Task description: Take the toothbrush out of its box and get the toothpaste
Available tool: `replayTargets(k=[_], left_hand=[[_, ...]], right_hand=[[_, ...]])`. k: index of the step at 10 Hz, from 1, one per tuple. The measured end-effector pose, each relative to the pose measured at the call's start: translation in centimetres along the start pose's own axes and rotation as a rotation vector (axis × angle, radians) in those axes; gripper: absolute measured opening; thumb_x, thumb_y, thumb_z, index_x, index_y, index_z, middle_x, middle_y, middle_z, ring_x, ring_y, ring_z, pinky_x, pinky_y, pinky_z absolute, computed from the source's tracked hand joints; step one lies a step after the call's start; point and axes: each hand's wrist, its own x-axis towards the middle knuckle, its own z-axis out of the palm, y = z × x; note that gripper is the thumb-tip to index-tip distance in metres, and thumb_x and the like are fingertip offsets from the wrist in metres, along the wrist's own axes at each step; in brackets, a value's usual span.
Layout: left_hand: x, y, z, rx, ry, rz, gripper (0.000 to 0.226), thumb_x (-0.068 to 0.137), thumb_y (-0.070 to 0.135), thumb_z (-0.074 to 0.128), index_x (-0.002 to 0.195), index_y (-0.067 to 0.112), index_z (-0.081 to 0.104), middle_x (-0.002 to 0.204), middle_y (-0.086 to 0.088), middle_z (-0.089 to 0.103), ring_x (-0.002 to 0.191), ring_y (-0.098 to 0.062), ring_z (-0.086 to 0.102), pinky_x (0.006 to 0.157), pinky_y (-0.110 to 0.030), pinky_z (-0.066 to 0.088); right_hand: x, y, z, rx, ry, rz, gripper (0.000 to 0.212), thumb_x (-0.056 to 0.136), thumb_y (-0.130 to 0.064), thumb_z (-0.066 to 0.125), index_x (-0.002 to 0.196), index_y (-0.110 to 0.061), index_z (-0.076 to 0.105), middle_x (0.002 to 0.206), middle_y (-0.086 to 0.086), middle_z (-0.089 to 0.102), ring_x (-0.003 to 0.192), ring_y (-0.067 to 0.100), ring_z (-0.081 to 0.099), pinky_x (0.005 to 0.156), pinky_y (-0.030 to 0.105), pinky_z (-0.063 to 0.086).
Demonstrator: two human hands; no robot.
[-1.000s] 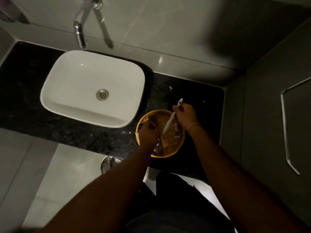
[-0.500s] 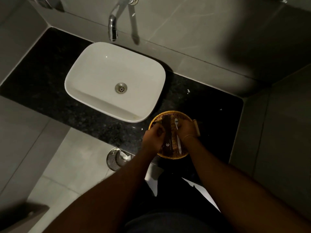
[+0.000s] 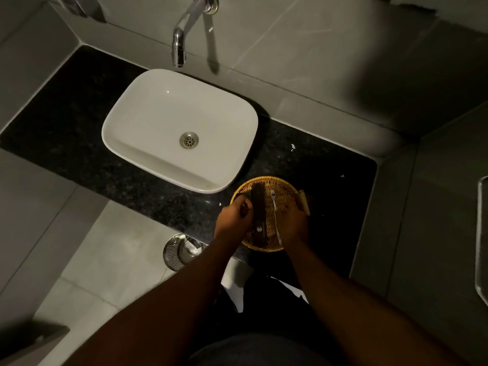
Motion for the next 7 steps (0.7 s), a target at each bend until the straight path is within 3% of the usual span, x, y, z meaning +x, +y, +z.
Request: replayTargets(k=[1,2,3,4,6,7], left_hand=[[-0.5,-0.2,-0.3,0.019,0.001,0.008,0.002,0.101,0.022,0.067,0.100,0.022,0.068,0.079,-0.004,0.075,0.072,-0.029,0.073,0.070,-0.040,0.058],[-1.1,-0.4,-0.5,0.003,-0.012,0.008,0.004,0.103,0.023,0.066,0.101,0.020,0.068,0.084,-0.007,0.077,0.077,-0.031,0.076,0.073,-0.046,0.063],[-1.6,-0.5,-0.7,0.020,-0.008,0.009,0.005,0.104,0.024,0.065,0.102,0.020,0.068,0.085,-0.005,0.078,0.077,-0.029,0.075,0.074,-0.047,0.063],[-2.1,-0.9,-0.8,0.031,-0.016,0.011,0.003,0.104,0.024,0.066,0.103,0.021,0.068,0.088,-0.002,0.078,0.081,-0.028,0.076,0.077,-0.045,0.063],[-3.0,-1.1,-2.0,0.048,0.014,-0.017,0.004,0.102,0.027,0.064,0.105,0.028,0.064,0.087,-0.002,0.077,0.081,-0.031,0.076,0.077,-0.048,0.064],[-3.0,-0.9,-3.3,0.205,0.057,0.040,0.021,0.101,0.031,0.063,0.122,0.029,0.064,0.107,-0.007,0.079,0.100,-0.035,0.075,0.085,-0.048,0.062]], right_hand=[[-0.7,1.2,-0.2,-0.050,0.008,0.069,0.048,0.110,-0.036,0.047,0.156,-0.020,0.044,0.141,0.019,0.063,0.129,0.041,0.061,0.106,0.051,0.054],[-0.6,1.3,0.0,-0.016,0.005,0.129,0.044,0.111,-0.043,0.043,0.147,-0.021,0.056,0.134,0.017,0.068,0.124,0.040,0.065,0.103,0.054,0.056],[-0.4,0.7,-0.1,0.017,0.029,0.142,0.045,0.112,-0.040,0.040,0.127,-0.009,0.070,0.124,0.017,0.073,0.115,0.039,0.069,0.099,0.052,0.059],[-0.4,0.5,-0.1,0.029,0.036,0.159,0.049,0.113,-0.040,0.039,0.120,-0.004,0.072,0.123,0.017,0.074,0.115,0.037,0.069,0.098,0.048,0.059],[-1.3,0.3,-0.6,0.079,0.051,0.137,0.042,0.111,-0.037,0.045,0.128,-0.006,0.069,0.132,0.017,0.070,0.122,0.037,0.066,0.104,0.050,0.056],[-2.9,-0.6,-1.5,0.146,0.127,0.021,0.036,0.110,-0.030,0.049,0.127,-0.004,0.068,0.134,0.023,0.067,0.126,0.042,0.062,0.107,0.050,0.052]])
